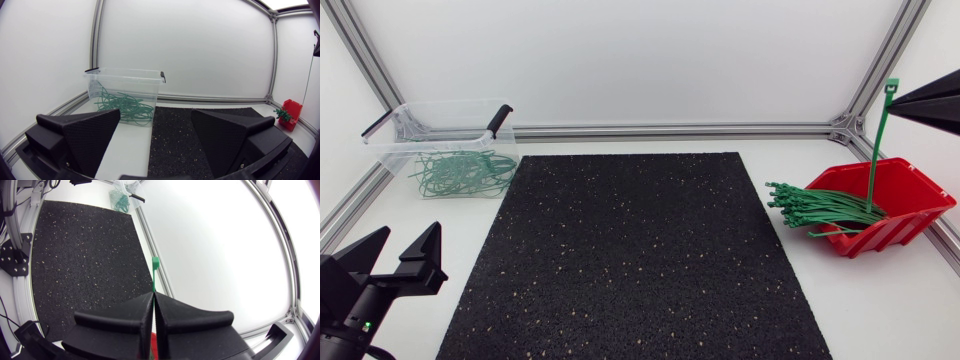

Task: Take a green cable tie from the red box, thread the tail through the head to close it, then place it in the transparent bin on the left.

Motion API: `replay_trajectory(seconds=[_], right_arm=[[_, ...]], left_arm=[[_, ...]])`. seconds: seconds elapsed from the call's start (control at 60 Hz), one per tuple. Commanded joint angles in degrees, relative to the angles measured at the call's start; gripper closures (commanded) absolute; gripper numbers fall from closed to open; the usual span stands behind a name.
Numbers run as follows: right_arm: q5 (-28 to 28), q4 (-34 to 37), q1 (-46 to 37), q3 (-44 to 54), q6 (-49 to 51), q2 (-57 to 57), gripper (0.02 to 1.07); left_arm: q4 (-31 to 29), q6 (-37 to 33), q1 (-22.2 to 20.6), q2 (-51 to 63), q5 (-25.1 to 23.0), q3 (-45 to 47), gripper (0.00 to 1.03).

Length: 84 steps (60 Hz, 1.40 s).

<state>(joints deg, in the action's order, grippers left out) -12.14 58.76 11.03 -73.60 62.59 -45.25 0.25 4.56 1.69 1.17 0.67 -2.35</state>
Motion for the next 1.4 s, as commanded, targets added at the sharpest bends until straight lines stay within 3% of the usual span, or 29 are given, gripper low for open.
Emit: replay_trajectory(seconds=[0.0,0.15,0.333,0.55,0.833,1.2,1.383], right_arm=[[1.3,2.3,3.8,-0.8,-5.3,0.2,1.01],[4.1,4.2,10.6,2.0,-13.2,-0.9,1.01],[2.5,4.0,16.1,5.7,-21.5,-4.7,1.01],[-6.5,1.2,18.2,7.8,-28.2,-10.2,1.01],[-26.4,0.4,14.5,6.3,-32.5,-20.7,1.01],[-37.7,-6.9,13.1,10.4,-33.9,-29.8,1.01],[-43.7,-6.5,10.9,8.7,-34.6,-36.7,1.01]], left_arm=[[-1.3,1.1,-0.5,0.4,0.1,2.2,0.04],[-1.4,1.3,-1.1,0.2,0.1,2.2,0.04],[-1.7,1.4,-1.7,0.0,0.1,2.1,0.04],[-1.7,1.3,-2.0,-0.3,0.1,2.2,0.04],[-1.5,1.0,-2.2,-1.8,0.1,2.2,0.04],[0.5,-1.0,-6.8,-2.0,0.0,2.0,0.04],[0.3,-0.4,-8.2,-1.3,-1.9,-0.7,0.04]])
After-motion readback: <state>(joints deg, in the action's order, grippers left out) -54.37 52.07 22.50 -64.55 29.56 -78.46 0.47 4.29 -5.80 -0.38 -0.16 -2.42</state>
